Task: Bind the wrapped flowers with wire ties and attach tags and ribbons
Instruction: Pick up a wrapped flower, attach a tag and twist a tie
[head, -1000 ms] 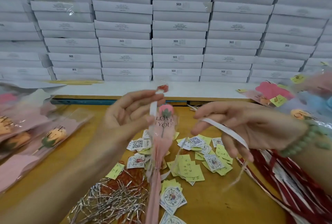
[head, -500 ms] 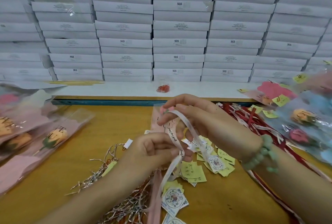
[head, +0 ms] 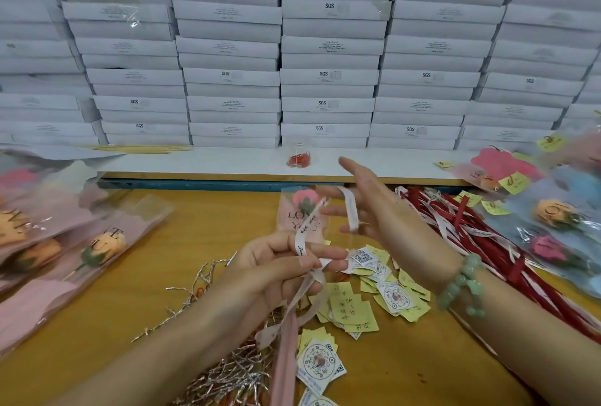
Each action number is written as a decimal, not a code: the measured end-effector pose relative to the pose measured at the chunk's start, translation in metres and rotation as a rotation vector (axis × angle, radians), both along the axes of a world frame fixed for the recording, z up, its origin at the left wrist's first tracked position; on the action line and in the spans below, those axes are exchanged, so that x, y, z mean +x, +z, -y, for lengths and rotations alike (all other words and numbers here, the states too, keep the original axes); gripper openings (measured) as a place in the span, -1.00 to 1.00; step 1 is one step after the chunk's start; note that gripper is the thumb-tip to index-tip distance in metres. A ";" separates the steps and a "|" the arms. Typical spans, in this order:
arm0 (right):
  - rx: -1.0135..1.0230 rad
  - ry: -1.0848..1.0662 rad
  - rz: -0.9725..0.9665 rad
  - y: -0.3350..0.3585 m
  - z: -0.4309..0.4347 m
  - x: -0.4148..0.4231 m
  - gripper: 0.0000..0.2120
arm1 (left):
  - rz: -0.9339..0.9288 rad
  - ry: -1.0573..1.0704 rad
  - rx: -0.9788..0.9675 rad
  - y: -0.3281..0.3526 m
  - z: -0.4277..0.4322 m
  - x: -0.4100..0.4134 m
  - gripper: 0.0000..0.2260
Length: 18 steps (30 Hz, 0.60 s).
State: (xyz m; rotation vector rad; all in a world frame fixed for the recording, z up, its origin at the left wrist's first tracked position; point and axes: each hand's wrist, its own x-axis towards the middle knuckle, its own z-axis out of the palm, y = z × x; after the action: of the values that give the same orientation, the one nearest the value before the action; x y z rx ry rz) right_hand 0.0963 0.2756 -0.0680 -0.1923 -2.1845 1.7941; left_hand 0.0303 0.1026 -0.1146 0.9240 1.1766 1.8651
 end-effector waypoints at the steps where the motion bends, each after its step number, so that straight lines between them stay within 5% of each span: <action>1: 0.075 -0.028 0.032 -0.005 -0.003 0.000 -0.54 | 0.001 0.009 0.012 0.000 0.000 -0.001 -0.86; 4: 0.275 0.022 0.004 -0.013 -0.010 0.005 -0.49 | -0.001 0.059 0.046 -0.002 0.000 -0.004 -0.74; 8: 0.275 0.202 -0.015 -0.009 -0.010 0.010 -0.59 | -0.025 0.125 0.051 0.000 0.000 -0.006 -0.84; 18: 0.190 0.099 -0.216 -0.003 -0.022 0.009 -0.71 | -0.002 0.194 -0.045 -0.004 0.002 -0.010 -0.76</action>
State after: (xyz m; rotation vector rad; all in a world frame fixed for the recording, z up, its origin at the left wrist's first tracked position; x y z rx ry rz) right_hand 0.1053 0.2972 -0.0707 0.1474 -2.2232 1.5607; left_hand 0.0201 0.1003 -0.1184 0.8114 1.3443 1.9811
